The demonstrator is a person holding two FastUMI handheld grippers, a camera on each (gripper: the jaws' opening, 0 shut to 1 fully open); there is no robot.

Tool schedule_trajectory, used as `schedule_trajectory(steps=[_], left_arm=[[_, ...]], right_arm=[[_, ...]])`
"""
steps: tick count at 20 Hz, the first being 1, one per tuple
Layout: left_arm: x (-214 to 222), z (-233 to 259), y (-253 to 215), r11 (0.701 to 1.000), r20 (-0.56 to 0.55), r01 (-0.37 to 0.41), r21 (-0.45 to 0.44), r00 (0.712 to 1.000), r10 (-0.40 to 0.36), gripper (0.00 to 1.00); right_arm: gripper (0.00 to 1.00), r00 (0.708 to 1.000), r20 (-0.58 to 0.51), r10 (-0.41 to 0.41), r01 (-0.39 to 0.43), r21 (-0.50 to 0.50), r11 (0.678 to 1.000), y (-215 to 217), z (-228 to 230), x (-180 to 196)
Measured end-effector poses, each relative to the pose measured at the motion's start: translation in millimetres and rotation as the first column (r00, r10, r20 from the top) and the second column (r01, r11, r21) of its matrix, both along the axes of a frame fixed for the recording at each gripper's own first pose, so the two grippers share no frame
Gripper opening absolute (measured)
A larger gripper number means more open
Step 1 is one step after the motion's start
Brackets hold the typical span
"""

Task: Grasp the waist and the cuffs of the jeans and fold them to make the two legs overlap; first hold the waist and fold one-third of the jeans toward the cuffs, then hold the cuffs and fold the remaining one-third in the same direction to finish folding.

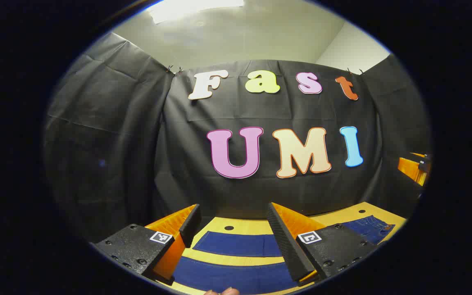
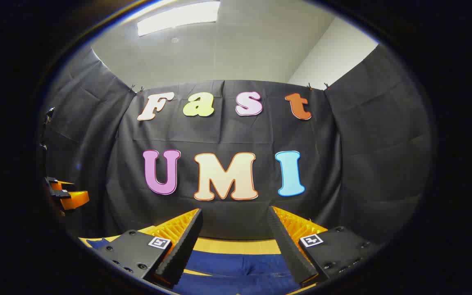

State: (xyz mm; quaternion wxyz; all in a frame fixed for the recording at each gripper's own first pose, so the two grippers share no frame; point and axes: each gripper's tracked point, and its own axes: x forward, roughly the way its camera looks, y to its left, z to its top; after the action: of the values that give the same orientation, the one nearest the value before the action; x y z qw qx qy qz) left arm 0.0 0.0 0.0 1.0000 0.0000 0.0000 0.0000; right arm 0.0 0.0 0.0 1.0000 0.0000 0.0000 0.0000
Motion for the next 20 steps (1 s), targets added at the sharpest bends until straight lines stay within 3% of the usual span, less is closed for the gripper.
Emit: schedule_trajectory(steps=[13, 16, 20], left_arm=[[-9.7, -16.3, 12.5, 1.000, -0.028, -0.023, 0.000, 0.999, 0.023, 0.96], [-13.5, -28.1, 7.2, 0.999, -0.055, 0.025, 0.037, 0.998, -0.023, 0.96], [-18.8, -59.7, 9.1, 0.982, -0.134, 0.113, 0.150, 0.987, -0.093, 0.98]], right_arm=[[0.97, 0.999, -0.007, 0.034, -0.034, -0.020, 0.999, 15.1, -3.4, -6.4], [0.97, 0.999, -0.020, 0.037, -0.037, -0.013, 0.999, 17.6, -7.9, -7.7], [0.99, 0.998, -0.041, 0.042, -0.043, -0.015, 0.999, 21.1, -18.5, -11.8]])
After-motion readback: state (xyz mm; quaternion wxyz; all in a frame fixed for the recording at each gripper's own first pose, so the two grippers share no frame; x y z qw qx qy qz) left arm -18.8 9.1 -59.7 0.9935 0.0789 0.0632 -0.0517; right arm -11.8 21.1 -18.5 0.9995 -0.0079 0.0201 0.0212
